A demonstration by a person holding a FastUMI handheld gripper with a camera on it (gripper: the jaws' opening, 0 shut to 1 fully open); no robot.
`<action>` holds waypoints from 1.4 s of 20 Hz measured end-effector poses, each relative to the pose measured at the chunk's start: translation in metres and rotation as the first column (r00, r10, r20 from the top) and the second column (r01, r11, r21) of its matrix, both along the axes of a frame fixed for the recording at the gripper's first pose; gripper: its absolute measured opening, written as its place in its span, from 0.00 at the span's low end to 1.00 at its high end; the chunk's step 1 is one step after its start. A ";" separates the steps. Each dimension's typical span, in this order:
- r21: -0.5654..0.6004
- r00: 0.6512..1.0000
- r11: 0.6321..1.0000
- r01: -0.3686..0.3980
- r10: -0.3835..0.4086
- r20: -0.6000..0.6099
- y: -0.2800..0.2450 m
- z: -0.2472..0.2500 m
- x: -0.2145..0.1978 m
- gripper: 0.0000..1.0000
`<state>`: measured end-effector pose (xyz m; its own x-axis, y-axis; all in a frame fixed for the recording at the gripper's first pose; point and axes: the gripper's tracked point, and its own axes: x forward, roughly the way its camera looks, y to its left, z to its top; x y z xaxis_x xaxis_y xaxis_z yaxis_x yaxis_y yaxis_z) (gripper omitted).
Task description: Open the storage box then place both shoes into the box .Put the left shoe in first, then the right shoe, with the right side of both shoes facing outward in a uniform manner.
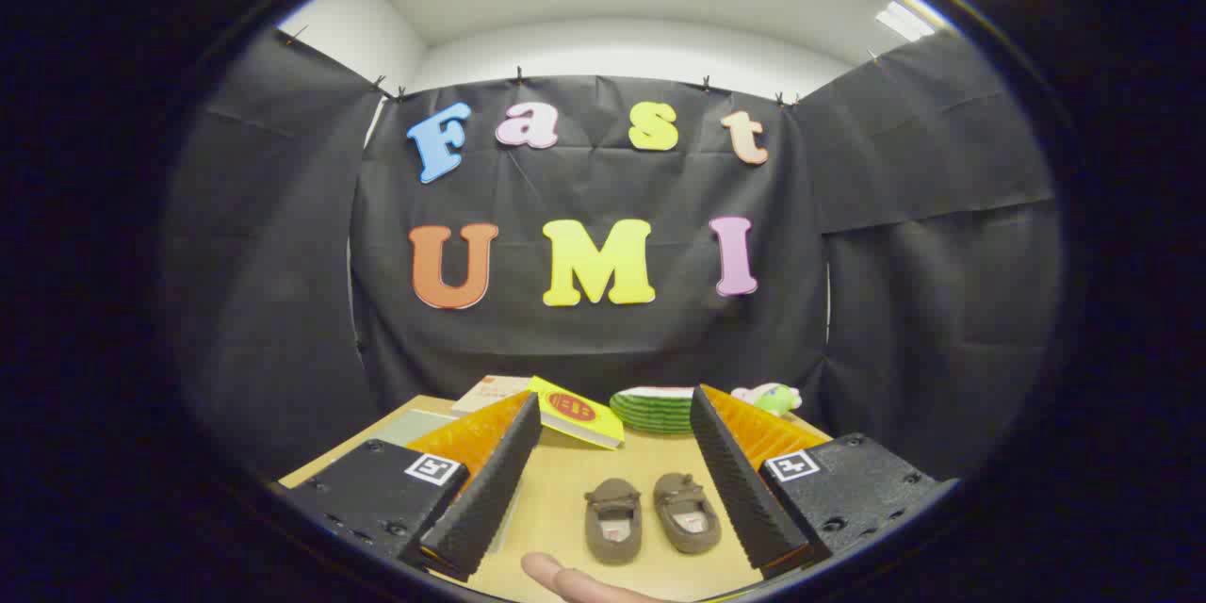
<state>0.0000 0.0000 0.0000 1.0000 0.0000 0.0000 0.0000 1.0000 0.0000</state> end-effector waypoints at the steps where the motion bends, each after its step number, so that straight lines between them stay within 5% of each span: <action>1: -0.004 1.000 1.000 0.002 -0.002 -0.008 0.000 -0.002 0.001 1.00; 5: -0.036 0.998 0.999 0.040 -0.038 0.042 0.000 0.006 0.001 1.00; 18: 0.001 1.000 1.000 -0.009 0.009 -0.004 0.018 -0.002 0.002 1.00; 28: 0.079 0.985 0.996 -0.039 0.052 -0.163 0.006 -0.046 0.049 1.00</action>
